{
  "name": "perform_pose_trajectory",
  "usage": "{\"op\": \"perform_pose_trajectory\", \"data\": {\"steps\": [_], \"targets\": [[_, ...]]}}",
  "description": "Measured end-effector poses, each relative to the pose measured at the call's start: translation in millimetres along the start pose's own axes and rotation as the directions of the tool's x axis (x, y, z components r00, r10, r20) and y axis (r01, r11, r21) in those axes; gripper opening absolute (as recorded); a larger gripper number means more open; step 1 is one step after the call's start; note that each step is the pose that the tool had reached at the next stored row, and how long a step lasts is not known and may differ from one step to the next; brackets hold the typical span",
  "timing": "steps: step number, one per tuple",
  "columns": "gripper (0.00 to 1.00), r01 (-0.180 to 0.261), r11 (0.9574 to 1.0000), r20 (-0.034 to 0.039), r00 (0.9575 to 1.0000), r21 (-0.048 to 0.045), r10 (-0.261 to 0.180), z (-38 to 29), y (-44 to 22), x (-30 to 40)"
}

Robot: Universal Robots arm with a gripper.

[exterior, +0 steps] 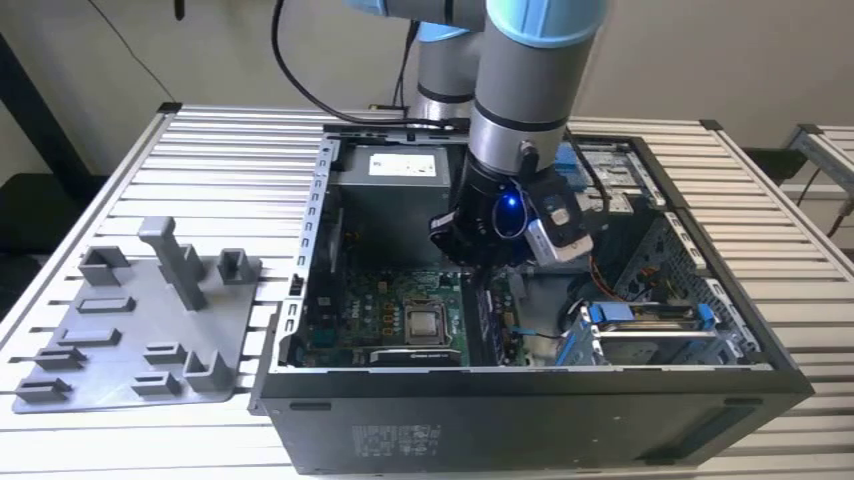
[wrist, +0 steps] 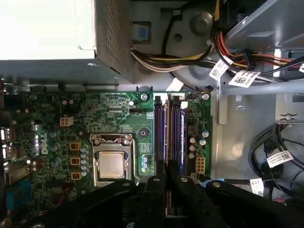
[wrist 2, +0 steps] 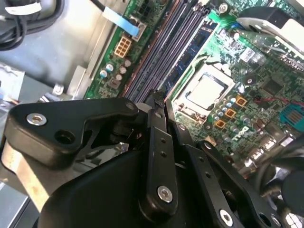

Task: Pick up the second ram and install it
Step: 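Insert the second ram into the second slot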

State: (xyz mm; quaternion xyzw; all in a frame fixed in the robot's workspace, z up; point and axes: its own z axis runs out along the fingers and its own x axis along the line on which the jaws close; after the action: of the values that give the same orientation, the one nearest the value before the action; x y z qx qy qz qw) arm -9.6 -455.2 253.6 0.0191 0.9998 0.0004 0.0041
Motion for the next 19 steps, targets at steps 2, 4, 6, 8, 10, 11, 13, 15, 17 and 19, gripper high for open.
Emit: {"op": "perform_pose_trajectory", "data": {"steps": [2,4,6,8,10,11,13,15,17,19], "targets": [[0.14,-0.01,0.9999,0.0,0.9999,0.0002,0.01,3.0,-1.6,0.0],[0.14,-0.016,0.9999,-0.0001,0.9999,0.0005,0.016,6.1,-3.4,0.0],[0.14,-0.021,0.9998,0.0,0.9998,0.0003,0.021,9.6,-4.3,0.1],[0.14,-0.022,0.9998,0.0,0.9998,0.0003,0.022,12.0,-4.4,0.1],[0.14,-0.022,0.9998,0.0,0.9998,0.0003,0.022,15.4,-4.7,0.2],[0.14,-0.022,0.9998,0.0,0.9998,0.0003,0.022,17.0,-4.8,0.2],[0.14,-0.022,0.9998,0.0,0.9998,0.0003,0.022,20.5,-4.9,0.7],[0.14,-0.022,0.9998,0.0,0.9998,0.0004,0.022,22.3,-5.1,1.2],[0.14,-0.023,0.9997,0.0,0.9997,0.0004,0.023,23.2,-5.9,1.7],[0.14,-0.027,0.9996,0.0,0.9996,0.0002,0.027,24.6,-6.4,2.1]]}}
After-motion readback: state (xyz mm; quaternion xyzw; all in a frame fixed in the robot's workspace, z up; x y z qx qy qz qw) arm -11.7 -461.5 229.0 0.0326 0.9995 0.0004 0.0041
